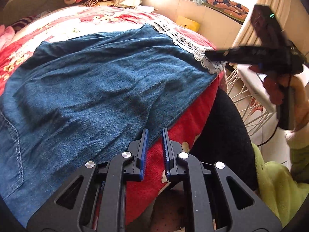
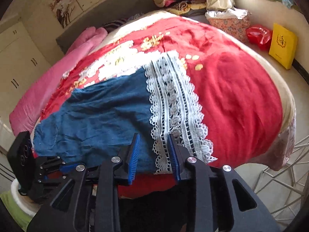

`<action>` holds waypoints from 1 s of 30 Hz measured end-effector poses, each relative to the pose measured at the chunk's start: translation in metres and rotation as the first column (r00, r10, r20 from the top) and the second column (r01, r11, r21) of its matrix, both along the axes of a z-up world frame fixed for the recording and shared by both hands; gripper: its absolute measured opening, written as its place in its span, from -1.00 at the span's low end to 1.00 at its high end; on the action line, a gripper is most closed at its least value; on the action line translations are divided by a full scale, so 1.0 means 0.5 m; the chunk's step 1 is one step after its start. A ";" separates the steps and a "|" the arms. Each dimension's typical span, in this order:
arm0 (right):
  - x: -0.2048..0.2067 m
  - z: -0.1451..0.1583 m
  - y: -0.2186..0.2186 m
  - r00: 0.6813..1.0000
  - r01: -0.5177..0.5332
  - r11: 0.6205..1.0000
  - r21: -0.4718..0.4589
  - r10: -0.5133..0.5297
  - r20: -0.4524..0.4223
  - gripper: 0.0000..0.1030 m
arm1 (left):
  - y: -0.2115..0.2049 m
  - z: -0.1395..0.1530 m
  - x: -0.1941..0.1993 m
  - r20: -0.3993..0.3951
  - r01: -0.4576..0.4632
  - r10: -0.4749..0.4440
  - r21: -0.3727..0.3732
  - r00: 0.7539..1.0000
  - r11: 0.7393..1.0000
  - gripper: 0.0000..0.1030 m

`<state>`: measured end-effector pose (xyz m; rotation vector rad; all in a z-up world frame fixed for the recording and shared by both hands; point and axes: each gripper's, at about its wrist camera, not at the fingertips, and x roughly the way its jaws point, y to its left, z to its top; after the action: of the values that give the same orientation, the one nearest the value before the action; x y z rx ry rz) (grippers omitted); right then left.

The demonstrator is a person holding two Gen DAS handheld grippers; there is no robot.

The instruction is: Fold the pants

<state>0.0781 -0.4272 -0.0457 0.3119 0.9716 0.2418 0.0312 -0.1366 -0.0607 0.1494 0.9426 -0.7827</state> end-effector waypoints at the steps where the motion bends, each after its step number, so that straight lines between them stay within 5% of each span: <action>1: 0.005 -0.018 0.006 1.000 -0.008 1.000 -0.012 0.008 -0.023 -0.40 | 0.004 0.005 0.001 -0.009 -0.005 0.005 -0.006 1.000 1.000 -0.83; 4: -0.002 -0.006 0.006 0.999 -0.044 0.999 0.002 0.044 0.002 -0.26 | 0.022 0.048 0.003 0.018 -0.007 0.008 -0.044 1.000 0.999 -0.42; 9: 0.033 0.092 -0.057 0.983 -0.023 0.998 0.050 0.014 0.182 0.19 | 0.075 0.129 0.081 0.129 -0.093 0.098 -0.044 0.987 0.995 -0.09; 11: 0.092 0.098 -0.083 0.984 -0.035 0.997 0.067 0.023 0.174 0.35 | 0.098 0.142 0.140 0.153 -0.155 0.157 -0.025 0.976 0.988 -0.06; 13: 0.159 0.087 -0.098 0.988 -0.045 0.995 0.089 0.031 0.153 0.35 | 0.113 0.142 0.196 0.142 -0.200 0.198 0.001 0.970 0.980 0.12; 21: 0.313 -0.005 -0.058 0.989 -0.146 0.986 0.078 0.145 0.011 0.36 | 0.138 0.072 0.331 0.052 -0.235 0.230 0.123 0.972 0.964 0.17; 23: 0.318 -0.010 -0.047 0.983 -0.181 0.976 0.120 0.181 0.015 -0.01 | 0.131 0.052 0.347 0.022 -0.224 0.223 0.120 0.975 0.967 0.17; 24: 0.316 -0.010 -0.043 0.982 -0.189 0.974 0.124 0.188 0.019 -0.11 | 0.128 0.045 0.354 0.002 -0.219 0.220 0.109 0.976 0.970 0.16; 26: 0.303 -0.004 -0.038 0.978 -0.208 0.965 0.160 0.205 0.036 -0.62 | 0.124 0.039 0.362 -0.029 -0.212 0.214 0.073 0.976 0.975 -0.13; 28: 0.286 0.013 -0.034 0.975 -0.218 0.963 0.156 0.207 0.082 -0.69 | 0.122 0.044 0.371 -0.058 -0.205 0.205 0.014 0.977 0.979 -0.85; 30: 0.274 0.045 -0.039 0.970 -0.220 0.965 0.139 0.201 0.139 -0.71 | 0.120 0.051 0.376 -0.070 -0.210 0.209 -0.007 0.975 0.978 -0.88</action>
<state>0.2152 -0.4467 -0.0233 0.3305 0.8647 0.5277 0.2191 -0.0766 -0.0351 0.0097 1.0003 -0.6023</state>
